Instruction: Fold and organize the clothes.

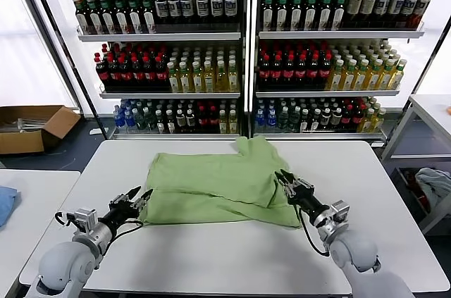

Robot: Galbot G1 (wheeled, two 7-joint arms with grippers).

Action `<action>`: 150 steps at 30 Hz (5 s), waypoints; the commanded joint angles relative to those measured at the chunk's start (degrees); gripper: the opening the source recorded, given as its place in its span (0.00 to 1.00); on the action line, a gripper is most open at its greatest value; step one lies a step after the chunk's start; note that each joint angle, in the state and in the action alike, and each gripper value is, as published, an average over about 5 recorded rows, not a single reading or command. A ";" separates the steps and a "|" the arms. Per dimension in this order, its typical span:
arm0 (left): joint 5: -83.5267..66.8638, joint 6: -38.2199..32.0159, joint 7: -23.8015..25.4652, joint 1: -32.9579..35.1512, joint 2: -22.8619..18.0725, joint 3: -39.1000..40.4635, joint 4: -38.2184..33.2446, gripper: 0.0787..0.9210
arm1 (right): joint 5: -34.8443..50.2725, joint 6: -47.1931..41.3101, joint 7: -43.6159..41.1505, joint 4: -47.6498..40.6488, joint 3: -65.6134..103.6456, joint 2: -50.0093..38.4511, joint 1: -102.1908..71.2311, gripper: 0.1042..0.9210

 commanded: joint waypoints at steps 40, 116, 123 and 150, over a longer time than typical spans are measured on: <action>3.66 -0.49 0.17 5.34 -3.68 0.09 2.42 0.30 | -1.68 -12.95 9.88 14.43 7.05 3.09 -23.10 0.12; -6.63 0.43 -1.26 11.65 9.78 -10.47 -4.91 0.85 | 11.42 -13.72 -0.21 10.02 11.05 -7.90 -4.86 0.86; -7.86 -0.31 0.72 -2.15 13.77 1.15 6.30 0.88 | 7.37 -17.86 -2.08 -2.60 -3.51 -6.18 12.17 0.88; -7.51 0.25 0.80 -21.35 9.75 20.13 21.54 0.88 | 2.05 -20.03 -4.45 -27.74 -19.19 4.10 30.68 0.88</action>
